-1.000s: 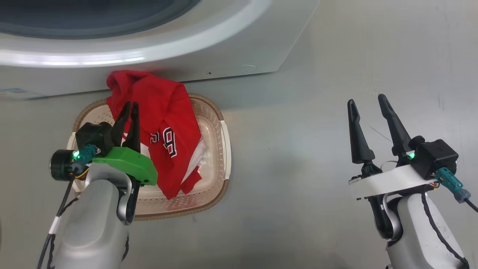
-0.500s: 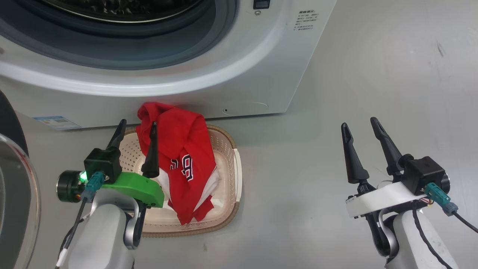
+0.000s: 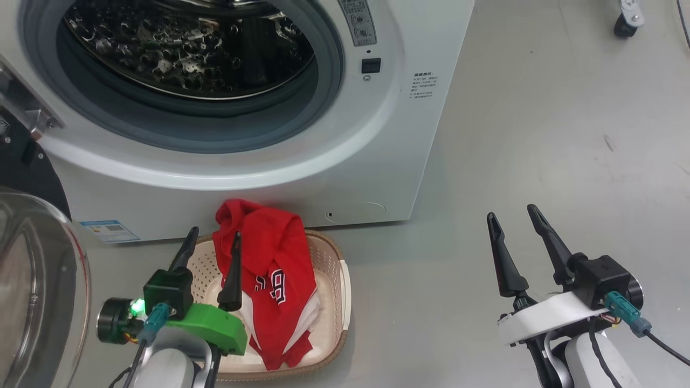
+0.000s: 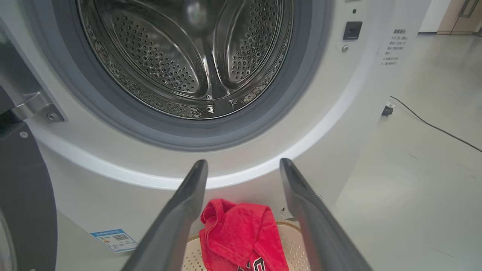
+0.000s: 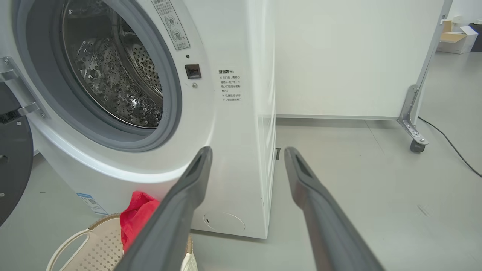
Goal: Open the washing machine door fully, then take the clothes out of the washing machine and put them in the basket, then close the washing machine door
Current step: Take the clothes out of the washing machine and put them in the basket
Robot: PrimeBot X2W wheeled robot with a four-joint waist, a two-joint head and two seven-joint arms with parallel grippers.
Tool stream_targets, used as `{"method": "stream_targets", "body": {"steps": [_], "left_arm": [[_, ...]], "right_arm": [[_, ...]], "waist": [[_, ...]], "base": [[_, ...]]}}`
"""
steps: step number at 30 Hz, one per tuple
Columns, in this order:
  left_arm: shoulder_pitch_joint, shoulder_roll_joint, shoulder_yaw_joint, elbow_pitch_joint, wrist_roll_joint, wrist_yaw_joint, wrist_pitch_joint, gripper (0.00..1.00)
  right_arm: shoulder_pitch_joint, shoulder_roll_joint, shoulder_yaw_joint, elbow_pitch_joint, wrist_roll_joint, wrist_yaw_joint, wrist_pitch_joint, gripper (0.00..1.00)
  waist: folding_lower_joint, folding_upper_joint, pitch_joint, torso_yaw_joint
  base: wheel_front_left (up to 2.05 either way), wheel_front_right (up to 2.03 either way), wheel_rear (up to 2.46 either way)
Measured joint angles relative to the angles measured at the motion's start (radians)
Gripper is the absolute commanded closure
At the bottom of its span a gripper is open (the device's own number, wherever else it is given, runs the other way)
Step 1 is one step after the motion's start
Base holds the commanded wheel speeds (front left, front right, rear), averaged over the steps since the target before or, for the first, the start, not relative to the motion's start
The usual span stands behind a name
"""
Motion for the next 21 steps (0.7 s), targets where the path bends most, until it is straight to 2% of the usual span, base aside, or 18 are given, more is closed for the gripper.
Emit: {"method": "stream_targets", "body": {"steps": [21], "left_arm": [[0.185,0.016,0.005,-0.082,0.004,0.026,0.001,0.00]], "right_arm": [[0.127,0.007,0.008,-0.028,0.000,-0.001,0.000,0.00]], "waist": [[0.0000,0.0000,-0.170,-0.006]], "base": [[0.00,0.00,0.00]]}}
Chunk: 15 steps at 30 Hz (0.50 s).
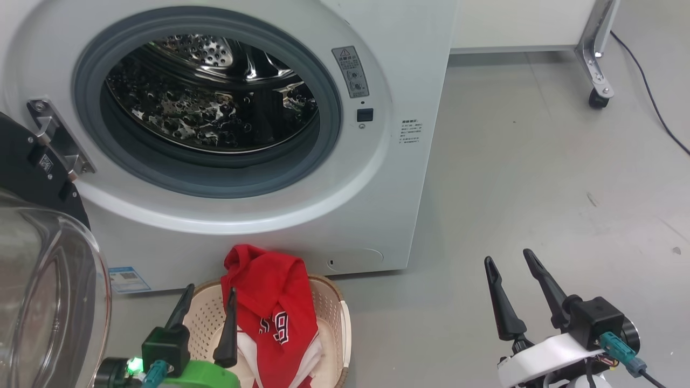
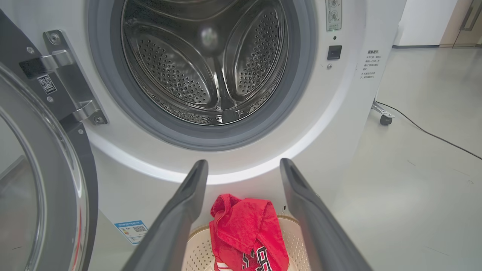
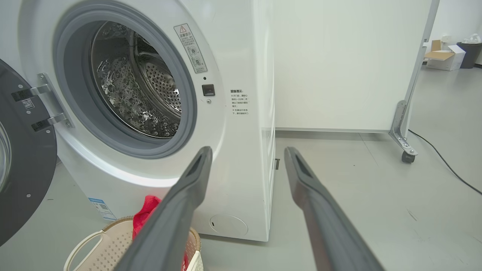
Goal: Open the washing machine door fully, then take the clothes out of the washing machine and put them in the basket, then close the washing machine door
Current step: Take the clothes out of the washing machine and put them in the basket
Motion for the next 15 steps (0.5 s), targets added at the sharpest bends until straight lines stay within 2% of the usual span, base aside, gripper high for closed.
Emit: {"method": "stream_targets", "body": {"steps": [15], "left_arm": [[0.070,0.012,0.017,-0.077,-0.001,0.015,0.023,0.00]], "right_arm": [[0.041,0.001,0.028,-0.032,0.020,-0.011,0.000,0.00]], "waist": [[0.0000,0.0000,-0.035,-0.004]], "base": [[0.00,0.00,0.00]]}}
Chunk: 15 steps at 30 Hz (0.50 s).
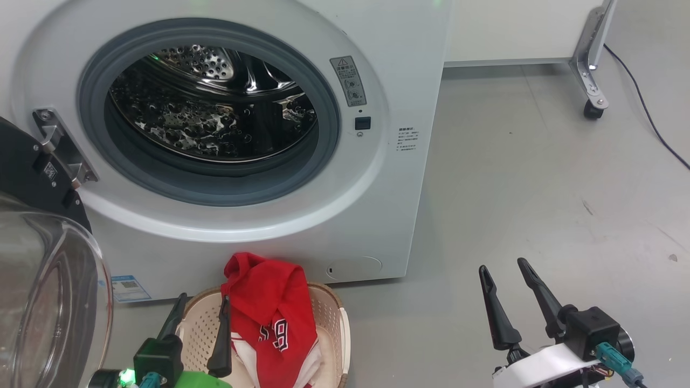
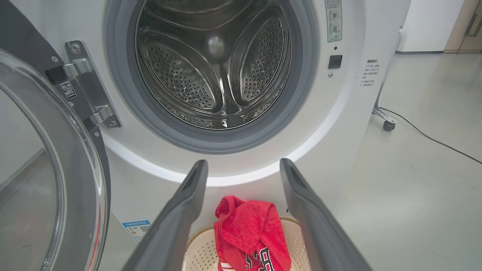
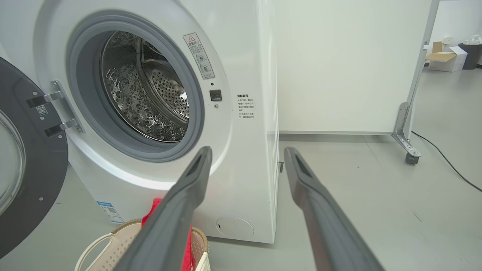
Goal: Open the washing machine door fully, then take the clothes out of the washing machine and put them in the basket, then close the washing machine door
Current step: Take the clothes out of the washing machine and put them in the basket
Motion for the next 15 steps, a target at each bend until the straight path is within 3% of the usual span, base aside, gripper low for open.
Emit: {"method": "stream_targets", "body": {"steps": [15], "left_arm": [[0.029,0.002,-0.001,-0.075,0.000,0.007,0.031,0.00]], "right_arm": [[0.016,0.000,0.017,-0.027,0.000,-0.016,0.000,0.00]], "waist": [[0.0001,0.0000,0.021,-0.005]], "base": [[0.00,0.00,0.00]]}}
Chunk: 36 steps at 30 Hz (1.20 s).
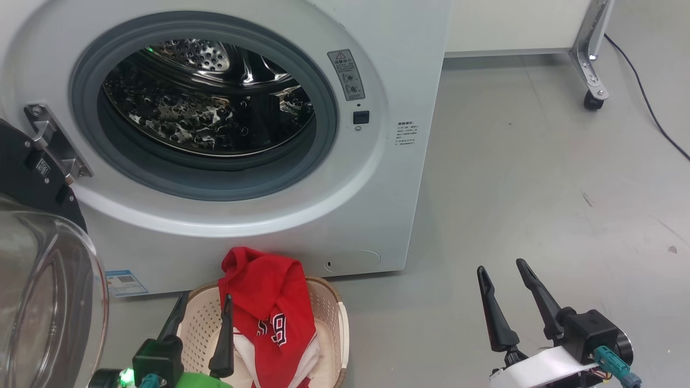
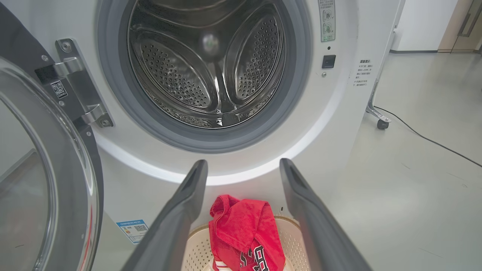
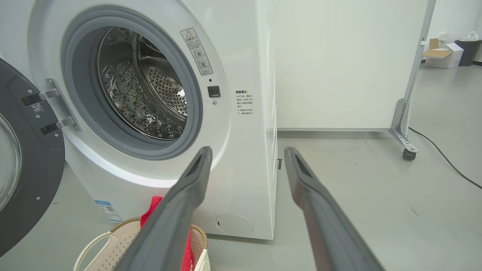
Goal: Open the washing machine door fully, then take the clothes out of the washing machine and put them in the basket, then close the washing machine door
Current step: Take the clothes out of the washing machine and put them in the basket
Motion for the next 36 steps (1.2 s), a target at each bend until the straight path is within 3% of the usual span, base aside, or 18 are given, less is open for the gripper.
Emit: {"method": "stream_targets", "body": {"steps": [19,36], "left_arm": [[0.001,0.000,-0.025,-0.040,0.004,0.006,0.043,0.00],[-0.189,-0.015,-0.059,0.124,-0.064,-0.041,0.172,0.00]], "right_arm": [[-0.002,0.000,0.005,-0.021,0.000,-0.007,0.000,0.00],[-0.086,0.000,0.025,-0.076,0.000,-0.004,0.000,0.00]], "waist": [[0.0000,0.0000,0.053,-0.012],[0.0000,0.0000,0.224,-0.041]], "base": [[0.00,0.00,0.00],[0.00,0.00,0.00]]}}
